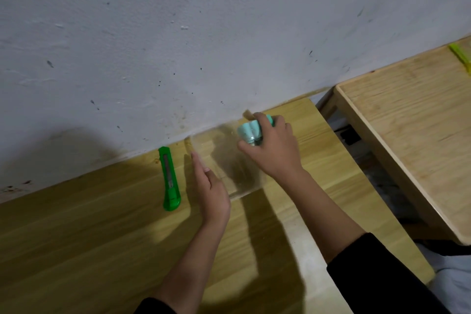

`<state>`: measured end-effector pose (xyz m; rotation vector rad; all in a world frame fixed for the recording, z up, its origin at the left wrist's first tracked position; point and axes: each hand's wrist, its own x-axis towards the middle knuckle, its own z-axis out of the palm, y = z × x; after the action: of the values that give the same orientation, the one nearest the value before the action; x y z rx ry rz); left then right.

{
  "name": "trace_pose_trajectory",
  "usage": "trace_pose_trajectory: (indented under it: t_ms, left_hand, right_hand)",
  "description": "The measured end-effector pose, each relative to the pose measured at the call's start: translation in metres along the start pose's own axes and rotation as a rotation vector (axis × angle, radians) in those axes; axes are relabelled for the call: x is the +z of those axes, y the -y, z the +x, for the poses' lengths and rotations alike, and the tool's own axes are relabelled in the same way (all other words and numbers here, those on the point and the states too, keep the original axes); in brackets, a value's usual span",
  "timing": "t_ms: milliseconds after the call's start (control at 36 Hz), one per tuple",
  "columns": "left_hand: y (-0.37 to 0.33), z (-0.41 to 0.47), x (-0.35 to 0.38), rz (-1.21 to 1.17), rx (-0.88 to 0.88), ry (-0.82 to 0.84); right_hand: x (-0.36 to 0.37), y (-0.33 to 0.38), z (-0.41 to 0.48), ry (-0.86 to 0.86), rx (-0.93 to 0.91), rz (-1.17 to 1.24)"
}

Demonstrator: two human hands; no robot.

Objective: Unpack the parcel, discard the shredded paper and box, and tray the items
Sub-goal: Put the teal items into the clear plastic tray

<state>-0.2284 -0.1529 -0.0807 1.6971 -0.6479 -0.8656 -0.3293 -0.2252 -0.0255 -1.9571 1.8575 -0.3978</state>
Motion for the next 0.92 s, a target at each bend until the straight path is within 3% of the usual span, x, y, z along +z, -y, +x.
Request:
trace_pose_trajectory:
  t_ms: [278, 583, 778, 917]
  left_hand:
    - [0.005, 0.003, -0.009, -0.460, -0.173, 0.137]
    - [0.011, 0.007, -0.032, -0.541, -0.238, 0.316]
    - [0.013, 0.008, -0.034, -0.494, -0.232, 0.337]
    - [0.006, 0.001, -0.025, -0.528, -0.191, 0.307]
  right_hand:
    - [0.026, 0.023, -0.005, 0.181, -0.148, -0.313]
    - [0.056, 0.025, -0.011, 0.253, -0.358, -0.551]
    - [0.059, 0.020, -0.013, 0.321, -0.353, -0.532]
    - [0.046, 0.018, -0.017, 0.443, -0.276, -0.252]
